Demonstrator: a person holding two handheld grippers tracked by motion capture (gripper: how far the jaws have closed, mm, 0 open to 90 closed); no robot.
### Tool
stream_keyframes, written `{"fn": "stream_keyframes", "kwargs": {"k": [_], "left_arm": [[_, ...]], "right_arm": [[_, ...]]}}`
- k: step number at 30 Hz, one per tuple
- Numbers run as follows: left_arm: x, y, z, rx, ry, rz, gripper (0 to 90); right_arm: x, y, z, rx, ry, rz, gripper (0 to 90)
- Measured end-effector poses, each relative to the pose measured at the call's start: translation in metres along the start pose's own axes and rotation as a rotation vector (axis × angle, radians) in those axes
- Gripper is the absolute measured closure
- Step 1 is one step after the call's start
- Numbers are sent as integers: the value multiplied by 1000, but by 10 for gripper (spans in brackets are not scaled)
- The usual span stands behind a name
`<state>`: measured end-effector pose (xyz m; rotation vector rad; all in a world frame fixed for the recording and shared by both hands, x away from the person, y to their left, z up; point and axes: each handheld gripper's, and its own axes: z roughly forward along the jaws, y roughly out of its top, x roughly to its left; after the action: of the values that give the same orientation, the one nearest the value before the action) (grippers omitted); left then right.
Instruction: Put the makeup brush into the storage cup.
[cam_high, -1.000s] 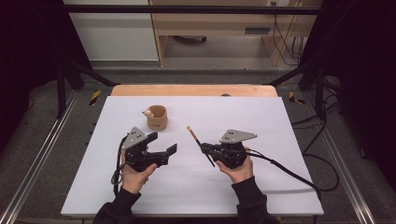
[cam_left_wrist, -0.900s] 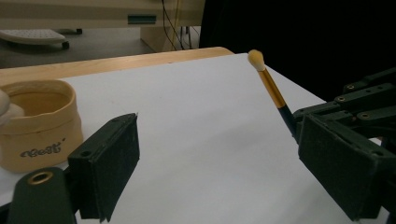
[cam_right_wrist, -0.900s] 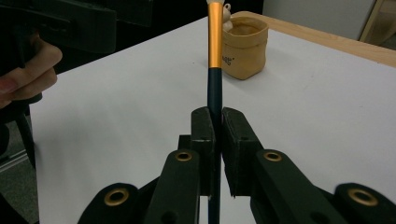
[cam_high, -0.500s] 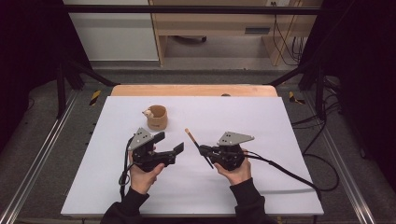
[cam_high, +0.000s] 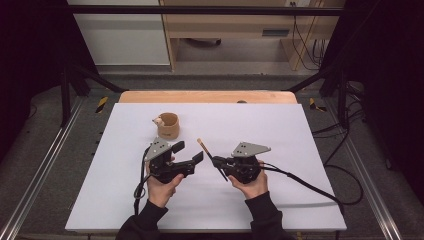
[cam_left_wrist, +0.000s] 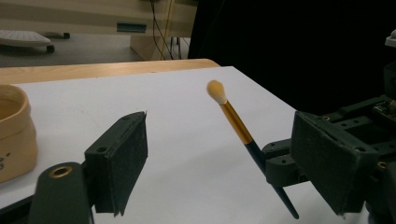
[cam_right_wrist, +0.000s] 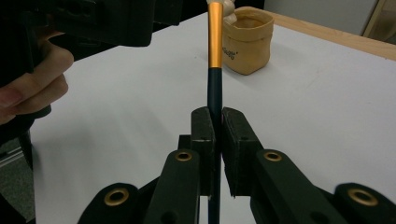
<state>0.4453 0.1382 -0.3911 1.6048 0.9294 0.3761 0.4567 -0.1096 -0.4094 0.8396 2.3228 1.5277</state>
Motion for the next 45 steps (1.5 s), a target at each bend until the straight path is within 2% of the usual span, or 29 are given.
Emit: {"fn": "stream_keyframes", "kwargs": {"k": [3, 10, 22, 30, 45], "left_arm": [[-2, -1, 2, 0, -3, 0, 200], [-6, -5, 10, -12, -9, -30, 239], [-10, -11, 21, -19, -7, -72, 368], [-13, -13, 22, -33, -5, -86, 476], [-16, -17, 26, -43, -2, -138, 628]], "right_arm": [[0, 0, 0, -5, 0, -1, 841], [1, 0, -2, -13, -3, -7, 841], [2, -1, 0, -15, -3, -8, 841], [2, -1, 1, -19, -2, -9, 841], [3, -2, 1, -22, -1, -9, 841]]}}
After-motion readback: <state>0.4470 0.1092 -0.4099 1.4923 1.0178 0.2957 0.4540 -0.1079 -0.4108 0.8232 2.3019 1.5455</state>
